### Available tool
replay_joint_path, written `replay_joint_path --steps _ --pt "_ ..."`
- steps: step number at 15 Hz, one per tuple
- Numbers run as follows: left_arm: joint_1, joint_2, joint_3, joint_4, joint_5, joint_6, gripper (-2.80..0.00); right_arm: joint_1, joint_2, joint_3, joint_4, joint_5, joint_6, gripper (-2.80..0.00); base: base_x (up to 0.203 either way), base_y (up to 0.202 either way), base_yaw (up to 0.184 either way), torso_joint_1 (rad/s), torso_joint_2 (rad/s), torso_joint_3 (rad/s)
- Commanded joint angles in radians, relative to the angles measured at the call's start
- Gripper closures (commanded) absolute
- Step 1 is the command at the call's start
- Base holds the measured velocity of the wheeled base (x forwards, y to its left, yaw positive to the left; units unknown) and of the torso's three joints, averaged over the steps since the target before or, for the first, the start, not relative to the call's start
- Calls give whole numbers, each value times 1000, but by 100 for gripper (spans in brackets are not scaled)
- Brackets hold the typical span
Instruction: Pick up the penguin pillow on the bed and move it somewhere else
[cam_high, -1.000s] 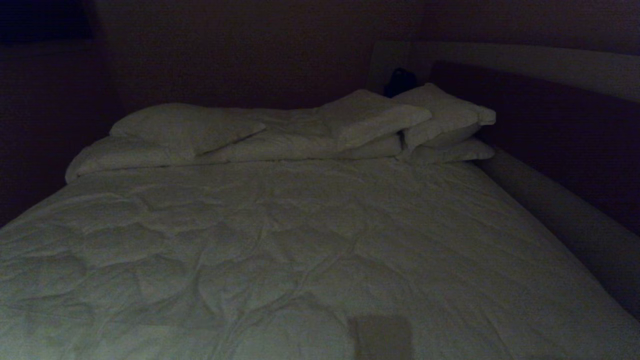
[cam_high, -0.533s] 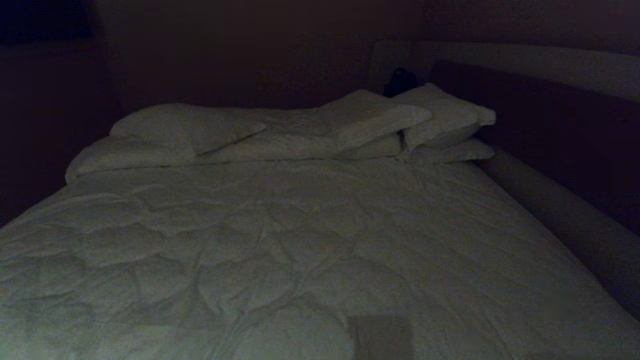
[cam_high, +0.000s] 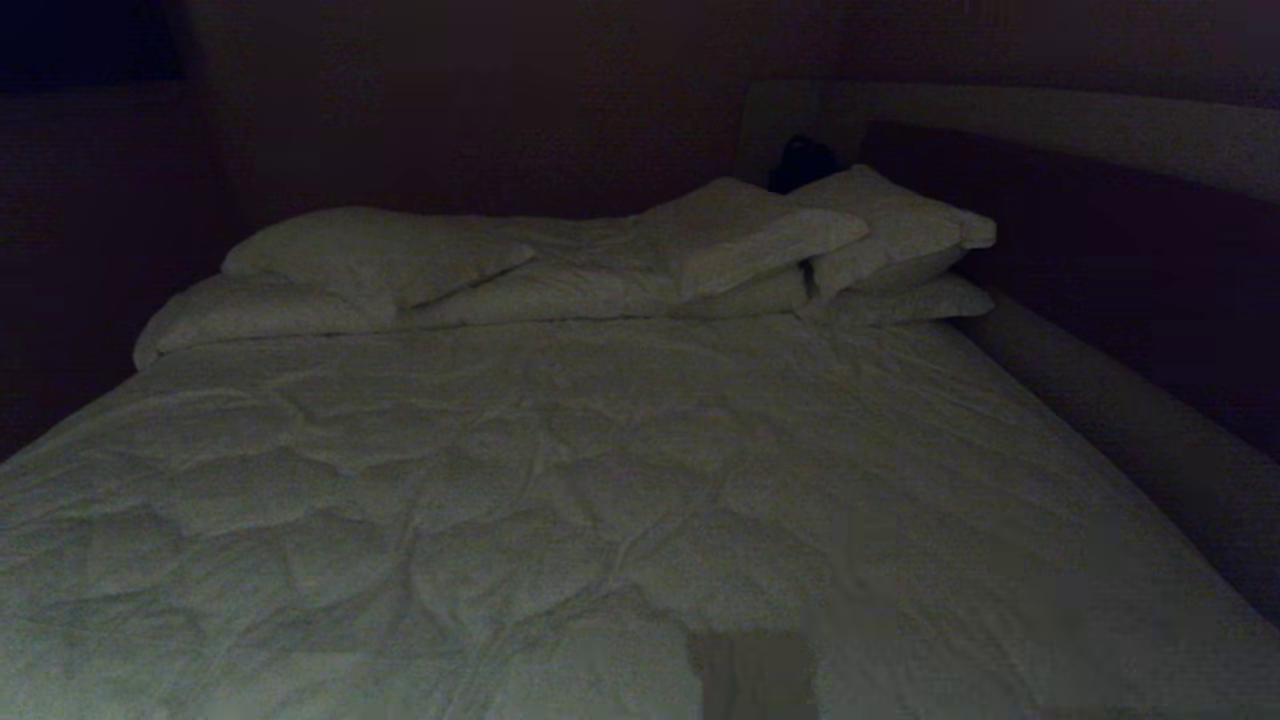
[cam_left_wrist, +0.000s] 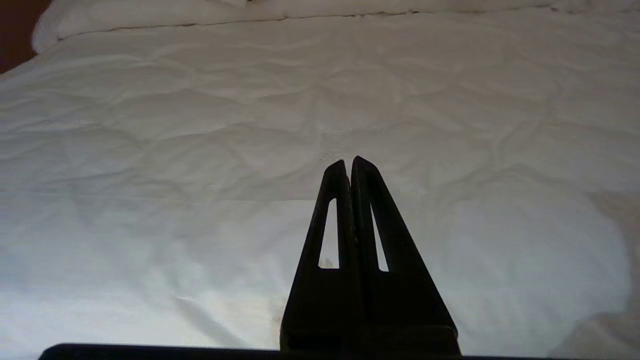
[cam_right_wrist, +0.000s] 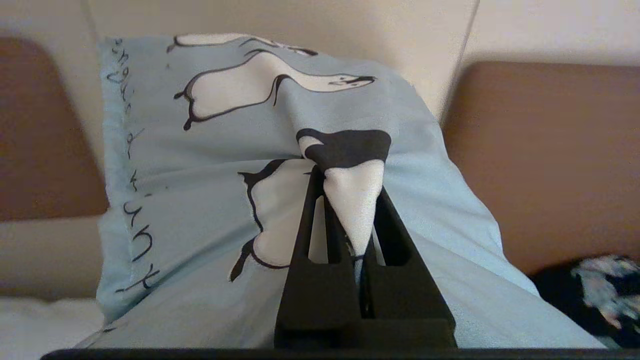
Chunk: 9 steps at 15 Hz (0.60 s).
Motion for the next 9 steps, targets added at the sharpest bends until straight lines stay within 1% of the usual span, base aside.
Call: replay_joint_path --steps 1,9 --pt "0 0 0 0 0 0 0 1 -1 4 0 -6 -1 0 0 191 1 -4 -2 2" --pt "0 0 0 0 0 0 0 2 -2 12 -1 -6 0 0 0 195 -1 -1 2 1"
